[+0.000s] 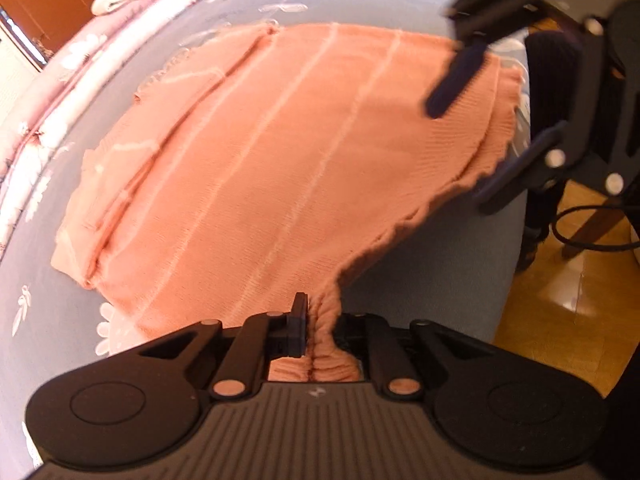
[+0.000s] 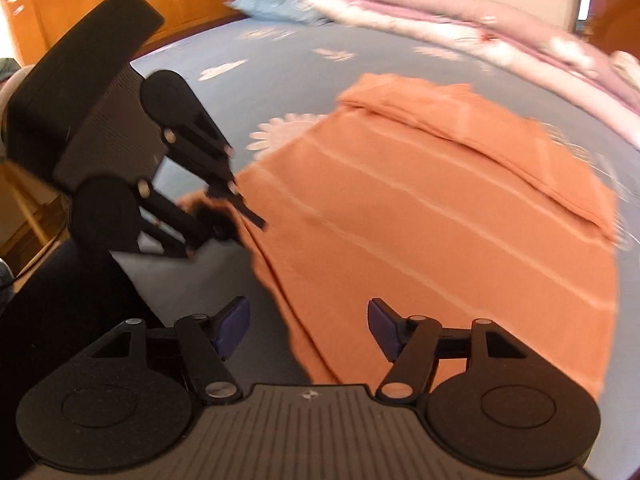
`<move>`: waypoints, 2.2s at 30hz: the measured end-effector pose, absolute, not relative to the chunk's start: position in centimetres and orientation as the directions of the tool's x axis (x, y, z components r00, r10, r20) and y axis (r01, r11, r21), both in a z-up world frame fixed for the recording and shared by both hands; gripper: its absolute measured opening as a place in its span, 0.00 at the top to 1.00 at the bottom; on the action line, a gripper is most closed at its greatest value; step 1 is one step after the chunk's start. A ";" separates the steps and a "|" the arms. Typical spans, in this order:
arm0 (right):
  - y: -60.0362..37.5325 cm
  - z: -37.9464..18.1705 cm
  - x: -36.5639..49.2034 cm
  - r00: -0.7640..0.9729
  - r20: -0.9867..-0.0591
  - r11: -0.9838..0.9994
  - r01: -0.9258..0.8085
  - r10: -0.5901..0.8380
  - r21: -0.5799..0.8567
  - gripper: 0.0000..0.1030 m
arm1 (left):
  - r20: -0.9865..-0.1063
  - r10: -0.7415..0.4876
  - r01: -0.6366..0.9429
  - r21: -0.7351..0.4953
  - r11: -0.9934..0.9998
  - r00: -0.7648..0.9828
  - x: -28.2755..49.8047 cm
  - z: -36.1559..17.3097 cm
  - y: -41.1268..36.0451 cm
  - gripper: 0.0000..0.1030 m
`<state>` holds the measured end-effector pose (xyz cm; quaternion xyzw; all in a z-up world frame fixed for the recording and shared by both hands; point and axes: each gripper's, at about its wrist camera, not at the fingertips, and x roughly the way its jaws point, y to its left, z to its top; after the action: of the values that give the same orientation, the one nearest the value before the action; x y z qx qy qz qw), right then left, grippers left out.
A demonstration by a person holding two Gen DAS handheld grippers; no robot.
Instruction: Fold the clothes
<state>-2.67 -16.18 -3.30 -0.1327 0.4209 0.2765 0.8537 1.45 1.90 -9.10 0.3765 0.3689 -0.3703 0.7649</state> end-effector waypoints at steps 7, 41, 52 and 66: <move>-16.3 -5.9 -5.3 0.568 -0.788 0.762 -0.612 0.238 -0.212 0.32 | -0.835 -0.289 0.829 0.303 0.471 0.469 1.8 -8.2 1.7 0.93; -21.8 -11.3 -5.2 0.742 -0.665 0.591 -0.498 -0.087 -0.634 0.34 | -0.839 -0.287 0.811 0.270 0.519 0.463 2.3 -8.2 2.3 0.88; -24.3 -11.1 -4.9 0.711 -0.698 0.545 -0.552 -0.088 -0.631 0.33 | -0.844 -0.279 0.814 0.272 0.513 0.458 1.8 -8.3 2.5 0.88; -22.7 -12.2 -4.7 0.653 -0.751 0.445 -0.648 -0.093 -0.618 0.91 | -0.856 -0.268 0.818 0.262 0.512 0.442 1.5 -8.8 2.6 0.88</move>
<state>-4.67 -22.69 -12.24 -0.4943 0.3747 0.1817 0.7631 1.46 2.60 -8.81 0.3480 0.3954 -0.3505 0.7744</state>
